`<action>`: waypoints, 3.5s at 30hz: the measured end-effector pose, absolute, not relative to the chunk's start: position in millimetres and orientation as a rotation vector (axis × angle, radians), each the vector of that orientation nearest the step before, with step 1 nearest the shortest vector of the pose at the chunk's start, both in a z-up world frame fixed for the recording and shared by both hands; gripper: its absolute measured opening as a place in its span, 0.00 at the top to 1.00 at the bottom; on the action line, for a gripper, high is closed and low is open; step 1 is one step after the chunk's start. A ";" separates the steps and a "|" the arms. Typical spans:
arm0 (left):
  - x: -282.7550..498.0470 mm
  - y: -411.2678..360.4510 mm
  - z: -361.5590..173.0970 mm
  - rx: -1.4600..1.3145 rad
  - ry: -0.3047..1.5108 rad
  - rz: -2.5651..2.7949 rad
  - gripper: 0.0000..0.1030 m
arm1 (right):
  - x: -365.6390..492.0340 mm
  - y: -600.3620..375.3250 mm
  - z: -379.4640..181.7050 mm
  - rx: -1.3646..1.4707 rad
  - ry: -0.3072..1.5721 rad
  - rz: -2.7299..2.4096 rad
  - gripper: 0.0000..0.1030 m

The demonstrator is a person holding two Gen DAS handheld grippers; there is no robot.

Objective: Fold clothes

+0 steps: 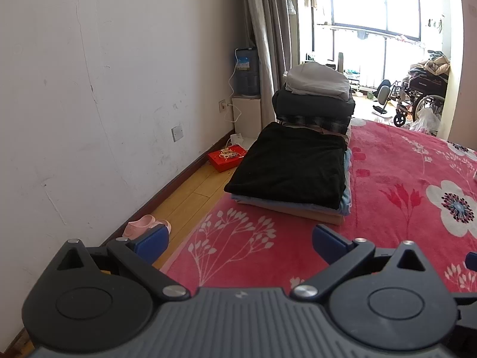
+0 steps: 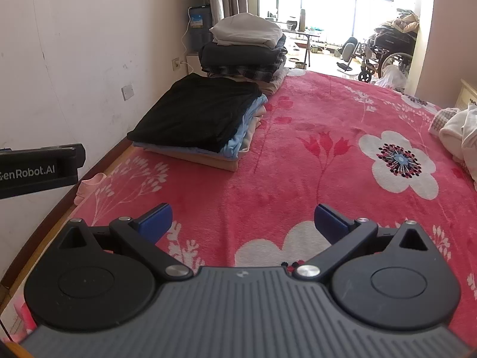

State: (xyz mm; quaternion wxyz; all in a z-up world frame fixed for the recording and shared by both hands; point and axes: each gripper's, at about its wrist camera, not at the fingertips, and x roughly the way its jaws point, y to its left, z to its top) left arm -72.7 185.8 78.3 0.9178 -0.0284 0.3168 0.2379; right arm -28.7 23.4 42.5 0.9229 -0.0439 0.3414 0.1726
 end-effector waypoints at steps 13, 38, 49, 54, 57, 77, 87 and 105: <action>-73.0 187.9 77.1 -0.066 0.659 0.492 0.00 | -27.8 24.9 41.4 -0.095 0.704 0.353 0.01; -73.0 191.4 76.5 -0.072 0.658 0.496 0.00 | -28.9 28.7 40.3 -0.107 0.706 0.352 0.01; -72.6 192.5 76.5 -0.074 0.659 0.497 0.00 | -29.0 29.9 40.6 -0.110 0.708 0.349 0.01; -73.3 192.6 75.9 -0.074 0.660 0.497 0.00 | -29.6 29.8 40.3 -0.110 0.708 0.348 0.01; -73.8 192.6 75.5 -0.075 0.661 0.498 0.00 | -29.7 30.0 40.1 -0.111 0.709 0.348 0.01; -74.3 192.3 74.9 -0.074 0.664 0.499 0.00 | -30.4 29.1 39.5 -0.111 0.711 0.350 0.01; -74.6 193.2 73.5 -0.074 0.666 0.501 0.00 | -30.6 30.1 38.7 -0.114 0.713 0.349 0.01; -75.1 193.1 73.6 -0.077 0.667 0.502 0.00 | -31.4 30.6 38.3 -0.113 0.712 0.349 0.01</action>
